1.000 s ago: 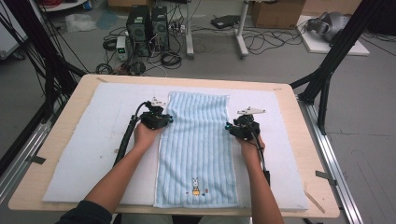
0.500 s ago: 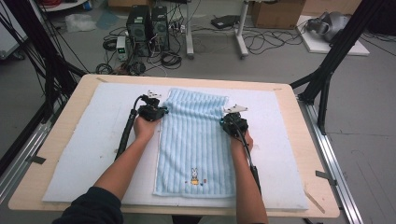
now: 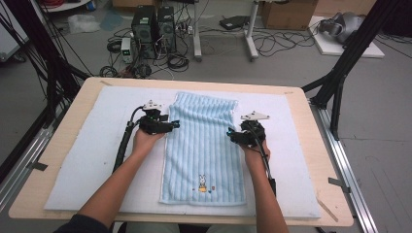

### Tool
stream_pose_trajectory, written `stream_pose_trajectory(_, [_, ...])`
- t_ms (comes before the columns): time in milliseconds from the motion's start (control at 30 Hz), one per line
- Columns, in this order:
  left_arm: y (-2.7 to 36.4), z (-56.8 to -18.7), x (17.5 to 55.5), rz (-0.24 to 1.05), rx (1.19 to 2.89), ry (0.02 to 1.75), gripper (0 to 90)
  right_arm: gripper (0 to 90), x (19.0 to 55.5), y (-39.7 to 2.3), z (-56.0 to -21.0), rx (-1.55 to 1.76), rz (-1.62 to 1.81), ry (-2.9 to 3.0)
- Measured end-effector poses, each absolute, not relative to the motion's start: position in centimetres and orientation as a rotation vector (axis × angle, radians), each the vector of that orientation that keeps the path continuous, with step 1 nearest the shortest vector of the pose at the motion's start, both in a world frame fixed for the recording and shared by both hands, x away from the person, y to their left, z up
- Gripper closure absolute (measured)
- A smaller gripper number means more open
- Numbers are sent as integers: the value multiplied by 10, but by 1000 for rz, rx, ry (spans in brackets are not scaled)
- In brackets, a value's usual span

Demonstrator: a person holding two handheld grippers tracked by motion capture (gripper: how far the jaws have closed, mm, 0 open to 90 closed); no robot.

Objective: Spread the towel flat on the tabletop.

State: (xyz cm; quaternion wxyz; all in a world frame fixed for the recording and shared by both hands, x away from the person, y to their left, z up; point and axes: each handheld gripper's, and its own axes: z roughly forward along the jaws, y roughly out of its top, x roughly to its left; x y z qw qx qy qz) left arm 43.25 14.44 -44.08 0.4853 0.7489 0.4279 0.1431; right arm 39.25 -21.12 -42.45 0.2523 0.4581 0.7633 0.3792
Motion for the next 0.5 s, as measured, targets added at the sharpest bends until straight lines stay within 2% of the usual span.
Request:
stream_pose_trajectory(100, [148,-435,417,356,1841,1009,370,316,377,-213,-417,1215,1053,2072])
stream_pose_trajectory(233, [154,-430,391,367,1836,984,386,379,352,-216,-416,1154,1044,2107])
stream_pose_trajectory(500, [165,-439,335,318,1836,949,510,398,295,-229,-429,1144,1083,2128])
